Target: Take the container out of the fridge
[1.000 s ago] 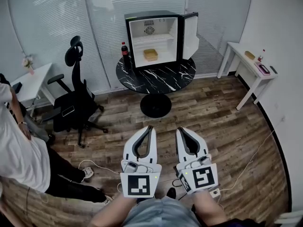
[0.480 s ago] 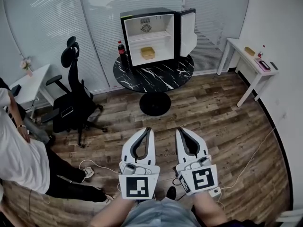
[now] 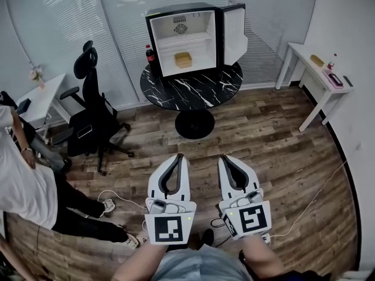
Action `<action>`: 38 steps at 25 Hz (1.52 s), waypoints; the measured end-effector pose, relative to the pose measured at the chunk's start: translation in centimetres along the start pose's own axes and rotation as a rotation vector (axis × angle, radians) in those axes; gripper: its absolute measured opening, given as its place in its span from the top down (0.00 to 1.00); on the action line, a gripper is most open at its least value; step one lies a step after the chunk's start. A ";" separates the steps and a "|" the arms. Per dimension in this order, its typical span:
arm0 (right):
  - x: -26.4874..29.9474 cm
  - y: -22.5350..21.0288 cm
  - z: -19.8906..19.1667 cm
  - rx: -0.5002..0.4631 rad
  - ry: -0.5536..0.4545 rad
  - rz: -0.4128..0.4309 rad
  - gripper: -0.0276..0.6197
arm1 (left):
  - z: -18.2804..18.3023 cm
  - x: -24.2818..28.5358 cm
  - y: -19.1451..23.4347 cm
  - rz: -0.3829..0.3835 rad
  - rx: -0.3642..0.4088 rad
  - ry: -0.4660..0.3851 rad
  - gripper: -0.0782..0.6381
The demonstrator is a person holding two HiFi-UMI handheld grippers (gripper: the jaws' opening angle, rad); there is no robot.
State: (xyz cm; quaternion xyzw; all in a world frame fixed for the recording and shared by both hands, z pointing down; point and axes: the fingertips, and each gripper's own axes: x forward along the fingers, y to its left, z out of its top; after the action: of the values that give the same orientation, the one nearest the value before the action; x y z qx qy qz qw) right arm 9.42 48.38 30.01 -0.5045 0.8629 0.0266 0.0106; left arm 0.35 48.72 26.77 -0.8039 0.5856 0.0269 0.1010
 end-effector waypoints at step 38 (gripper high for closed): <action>41.3 -15.0 -4.4 -0.017 0.032 -0.026 0.94 | -13.5 37.0 18.5 -0.039 -0.040 0.073 0.87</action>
State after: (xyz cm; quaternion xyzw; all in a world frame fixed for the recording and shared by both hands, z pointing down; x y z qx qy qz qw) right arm 2.22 4.82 32.04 -0.5162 0.8561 0.0258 -0.0071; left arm -6.60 6.05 31.53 -0.8175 0.5724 0.0075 0.0640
